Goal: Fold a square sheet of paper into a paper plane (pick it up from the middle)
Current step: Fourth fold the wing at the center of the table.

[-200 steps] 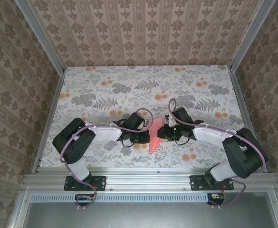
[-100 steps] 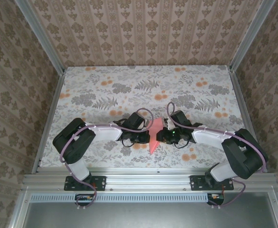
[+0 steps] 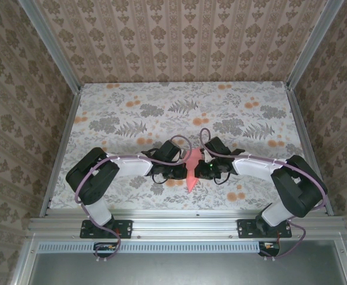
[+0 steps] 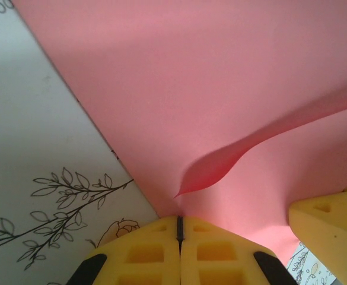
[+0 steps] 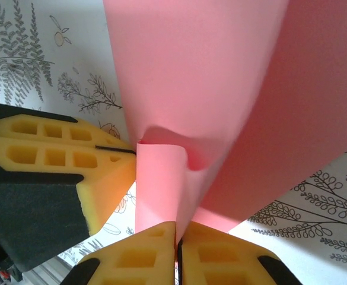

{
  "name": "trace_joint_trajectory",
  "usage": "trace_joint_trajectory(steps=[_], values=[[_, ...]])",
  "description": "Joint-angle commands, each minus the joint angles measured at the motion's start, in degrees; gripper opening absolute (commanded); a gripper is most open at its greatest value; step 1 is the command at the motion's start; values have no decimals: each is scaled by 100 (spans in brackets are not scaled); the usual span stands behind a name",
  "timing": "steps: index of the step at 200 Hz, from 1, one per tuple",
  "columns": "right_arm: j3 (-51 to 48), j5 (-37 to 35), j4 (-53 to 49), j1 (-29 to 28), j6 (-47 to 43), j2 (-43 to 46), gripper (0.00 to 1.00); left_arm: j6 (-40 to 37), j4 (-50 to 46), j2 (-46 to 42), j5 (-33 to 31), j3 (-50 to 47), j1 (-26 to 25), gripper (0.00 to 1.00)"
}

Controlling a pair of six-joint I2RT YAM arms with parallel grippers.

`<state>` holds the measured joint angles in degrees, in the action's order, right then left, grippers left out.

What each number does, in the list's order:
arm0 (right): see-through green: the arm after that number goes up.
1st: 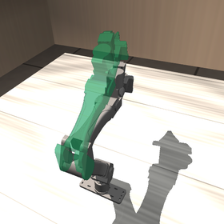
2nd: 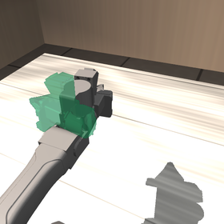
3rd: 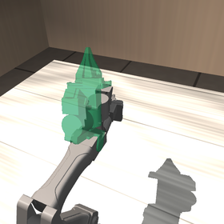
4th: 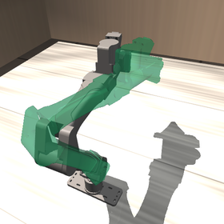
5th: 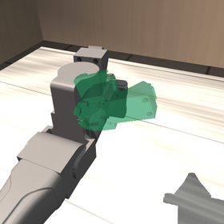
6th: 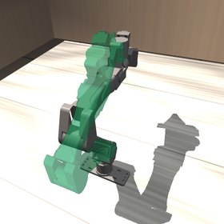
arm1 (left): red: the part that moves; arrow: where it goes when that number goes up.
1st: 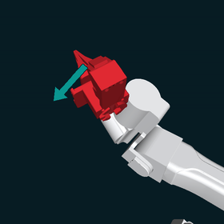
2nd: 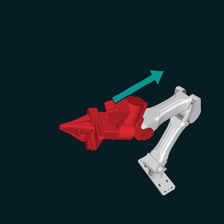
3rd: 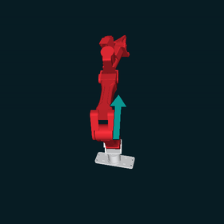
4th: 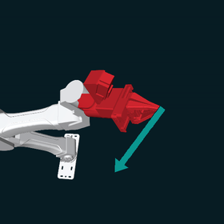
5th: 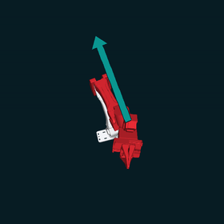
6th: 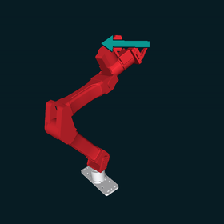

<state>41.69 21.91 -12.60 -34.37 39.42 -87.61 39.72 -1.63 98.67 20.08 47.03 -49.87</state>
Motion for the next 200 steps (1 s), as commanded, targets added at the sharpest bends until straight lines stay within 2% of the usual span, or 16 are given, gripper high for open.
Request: trace_joint_trajectory(steps=[1,85,105,121,146,200], values=[[247,-307,-494,-93,-186,-175,10,-170,-273,214,-278,57,-34,6],[420,-636,-820,-202,-314,-226,12,-203,-305,189,-272,48,-33,6],[372,-690,-826,-193,-321,-106,19,-220,-347,209,-303,66,-32,6],[210,-444,-516,-159,-204,23,23,-246,-378,265,-320,90,-35,6],[89,-292,-213,-123,-44,181,23,-256,-365,345,-302,120,-48,6],[333,-497,-561,-174,-222,-15,16,-282,-417,368,-296,158,-64,6]])
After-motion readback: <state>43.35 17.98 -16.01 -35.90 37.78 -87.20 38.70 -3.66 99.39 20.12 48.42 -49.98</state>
